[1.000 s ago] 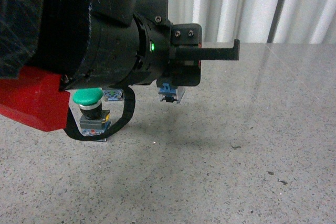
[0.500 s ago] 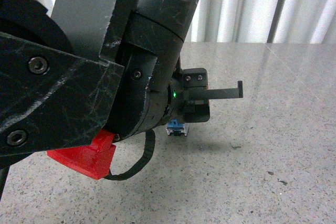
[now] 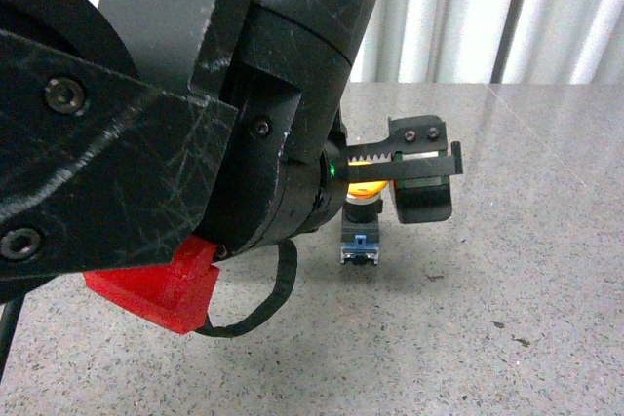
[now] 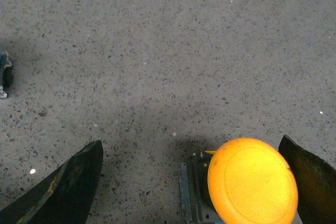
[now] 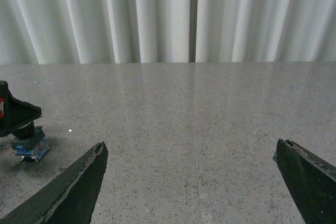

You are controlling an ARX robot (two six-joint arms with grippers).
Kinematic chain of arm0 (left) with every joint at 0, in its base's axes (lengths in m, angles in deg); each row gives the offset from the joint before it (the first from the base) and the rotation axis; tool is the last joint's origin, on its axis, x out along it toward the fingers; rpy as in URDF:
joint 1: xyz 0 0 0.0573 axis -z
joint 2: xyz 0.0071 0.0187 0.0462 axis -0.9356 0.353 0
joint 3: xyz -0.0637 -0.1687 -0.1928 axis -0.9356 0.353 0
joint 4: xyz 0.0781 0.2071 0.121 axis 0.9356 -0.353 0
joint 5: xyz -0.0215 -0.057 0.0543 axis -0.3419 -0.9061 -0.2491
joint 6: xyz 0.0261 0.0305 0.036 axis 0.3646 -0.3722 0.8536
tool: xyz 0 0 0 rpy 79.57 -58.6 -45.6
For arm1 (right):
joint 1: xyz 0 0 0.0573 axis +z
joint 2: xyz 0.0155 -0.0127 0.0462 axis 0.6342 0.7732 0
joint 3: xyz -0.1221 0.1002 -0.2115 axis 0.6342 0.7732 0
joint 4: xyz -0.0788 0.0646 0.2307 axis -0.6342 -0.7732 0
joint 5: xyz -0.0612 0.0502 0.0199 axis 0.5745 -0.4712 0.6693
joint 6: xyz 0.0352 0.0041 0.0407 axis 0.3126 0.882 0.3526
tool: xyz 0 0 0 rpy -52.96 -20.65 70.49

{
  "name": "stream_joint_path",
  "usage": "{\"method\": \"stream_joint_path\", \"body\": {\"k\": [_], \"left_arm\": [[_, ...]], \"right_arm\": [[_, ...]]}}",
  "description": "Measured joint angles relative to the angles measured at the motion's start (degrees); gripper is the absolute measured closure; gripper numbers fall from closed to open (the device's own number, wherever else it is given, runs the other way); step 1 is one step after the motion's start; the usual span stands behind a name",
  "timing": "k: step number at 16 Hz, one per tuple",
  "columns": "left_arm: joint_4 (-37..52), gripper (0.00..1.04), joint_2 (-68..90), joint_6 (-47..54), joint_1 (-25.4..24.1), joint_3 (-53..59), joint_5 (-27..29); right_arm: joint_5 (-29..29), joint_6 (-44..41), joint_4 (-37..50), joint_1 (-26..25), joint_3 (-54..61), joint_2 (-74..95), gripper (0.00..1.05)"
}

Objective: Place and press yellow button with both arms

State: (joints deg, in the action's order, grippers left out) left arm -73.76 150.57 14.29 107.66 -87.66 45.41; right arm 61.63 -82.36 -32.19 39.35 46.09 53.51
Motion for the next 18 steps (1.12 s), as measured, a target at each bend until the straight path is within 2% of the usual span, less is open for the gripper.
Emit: {"method": "stream_joint_path", "body": {"k": [3, 6, 8, 11, 14, 15, 16, 18], "left_arm": [[1.5, 0.07, -2.9, 1.8, -0.4, 0.1, 0.8], [5.9, 0.07, -8.0, 8.2, -1.8, 2.4, 3.5], [8.0, 0.07, -14.5, 13.5, -4.8, 5.2, 5.1], [11.1, 0.07, -27.8, 19.6, -11.9, 11.3, 7.3], [9.4, 0.08, -42.1, 25.5, -17.9, 19.5, 5.6], [1.6, 0.22, -51.6, 25.1, -21.4, 22.9, 0.2], [-0.2, 0.33, -58.9, 25.1, -23.8, 27.6, -2.2], [1.9, 0.53, -65.5, 25.0, -26.8, 32.9, -4.5]], "right_arm": [[0.0, 0.0, 0.0, 0.0, 0.0, 0.0, 0.06], [0.0, 0.0, 0.0, 0.0, 0.0, 0.0, 0.06], [0.0, 0.0, 0.0, 0.0, 0.0, 0.0, 0.06], [0.0, 0.0, 0.0, 0.0, 0.0, 0.0, 0.06], [0.0, 0.0, 0.0, 0.0, 0.0, 0.0, 0.06], [0.0, 0.0, 0.0, 0.0, 0.0, 0.0, 0.06], [0.0, 0.0, 0.0, 0.0, 0.0, 0.0, 0.06], [0.0, 0.0, 0.0, 0.0, 0.0, 0.0, 0.06]]}}
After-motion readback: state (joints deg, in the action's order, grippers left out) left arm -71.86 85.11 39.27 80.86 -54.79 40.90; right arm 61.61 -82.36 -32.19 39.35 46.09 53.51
